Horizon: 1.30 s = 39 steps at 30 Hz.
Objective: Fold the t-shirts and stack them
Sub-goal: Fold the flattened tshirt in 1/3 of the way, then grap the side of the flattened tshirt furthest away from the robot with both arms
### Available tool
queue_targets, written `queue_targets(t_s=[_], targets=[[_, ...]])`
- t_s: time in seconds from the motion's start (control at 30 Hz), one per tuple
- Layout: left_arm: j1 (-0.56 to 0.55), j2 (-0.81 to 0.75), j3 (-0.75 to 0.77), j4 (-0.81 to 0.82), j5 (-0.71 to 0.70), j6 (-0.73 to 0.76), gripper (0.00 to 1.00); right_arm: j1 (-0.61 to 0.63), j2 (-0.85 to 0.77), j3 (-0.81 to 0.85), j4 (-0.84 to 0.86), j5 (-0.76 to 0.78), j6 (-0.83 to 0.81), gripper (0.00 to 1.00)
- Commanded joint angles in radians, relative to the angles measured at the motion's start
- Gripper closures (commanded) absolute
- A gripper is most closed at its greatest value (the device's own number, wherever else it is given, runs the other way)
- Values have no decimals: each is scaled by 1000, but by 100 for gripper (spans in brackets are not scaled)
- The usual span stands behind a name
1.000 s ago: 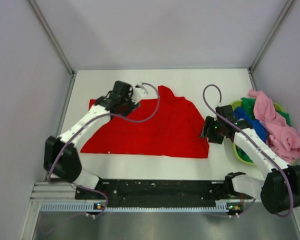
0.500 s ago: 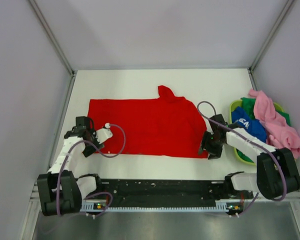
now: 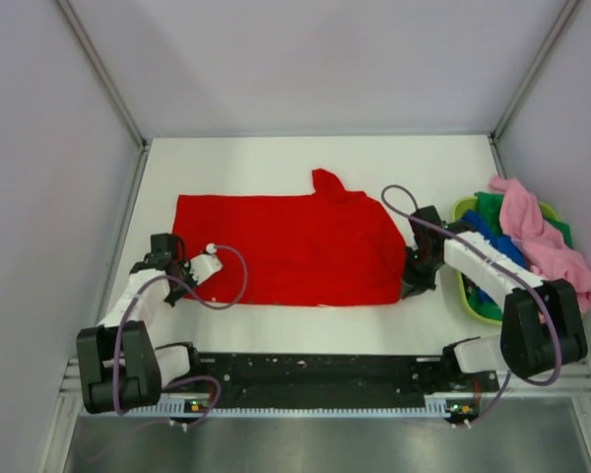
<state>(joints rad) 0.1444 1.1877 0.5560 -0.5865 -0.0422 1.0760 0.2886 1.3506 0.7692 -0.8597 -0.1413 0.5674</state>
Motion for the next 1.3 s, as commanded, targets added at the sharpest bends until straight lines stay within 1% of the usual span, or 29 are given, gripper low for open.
queue_targets(t_s=[0.0,0.1,0.17,0.27,0.3,0.33,0.37,0.4,0.43,0.5,0.6,0.63,0.7,0.77,0.87,0.93,1.03,1.07,1.1,1.13,1.2,1.27], targets=[[6,-59,10,-74,-27,-57,100,11,-7,154,-198,93,-93,100],[6,-68,34,-182,-53,-91,100,11,-33,154,-303,126,-112,100],[6,-63,61,-267,-61,-103,100,11,-42,134,-337,117,-119,100],[6,-57,76,-340,-73,-103,100,17,-71,130,-357,103,-113,100],[6,-57,84,-348,-77,-103,93,17,-77,136,-370,114,-116,92],[6,-54,96,-349,-82,-96,81,17,-82,145,-380,117,-121,77],[6,-51,113,-349,-82,-94,67,17,-85,151,-383,120,-127,68],[6,-40,139,-348,-79,-94,57,17,-88,162,-387,121,-136,61],[4,-31,169,-355,-71,-96,49,17,-85,185,-392,121,-149,56],[6,-4,267,-386,-39,-100,41,17,-67,250,-389,121,-181,50],[7,53,422,-427,37,-110,39,15,-21,404,-313,111,-221,49],[9,75,479,-429,98,-116,37,17,-4,453,-250,80,-245,50],[14,131,579,-412,160,-135,36,18,39,528,-114,-1,-296,50],[17,214,672,-388,198,-159,36,20,96,600,21,-44,-330,53],[20,375,826,-389,217,-188,35,23,191,674,184,-34,-374,53],[26,496,935,-407,217,-203,35,27,263,714,266,-70,-408,53],[38,653,1123,-438,229,-232,35,50,408,798,301,-115,-472,48],[43,723,1178,-446,237,-244,35,60,453,821,301,-115,-497,45],[47,772,1224,-450,240,-264,34,70,491,850,304,-109,-511,40],[52,811,1274,-452,239,-296,34,81,527,872,306,-113,-527,38],[66,878,1344,-447,249,-355,33,96,585,910,327,-129,-552,35],[81,927,1380,-429,272,-418,33,104,639,939,341,-130,-560,34]])
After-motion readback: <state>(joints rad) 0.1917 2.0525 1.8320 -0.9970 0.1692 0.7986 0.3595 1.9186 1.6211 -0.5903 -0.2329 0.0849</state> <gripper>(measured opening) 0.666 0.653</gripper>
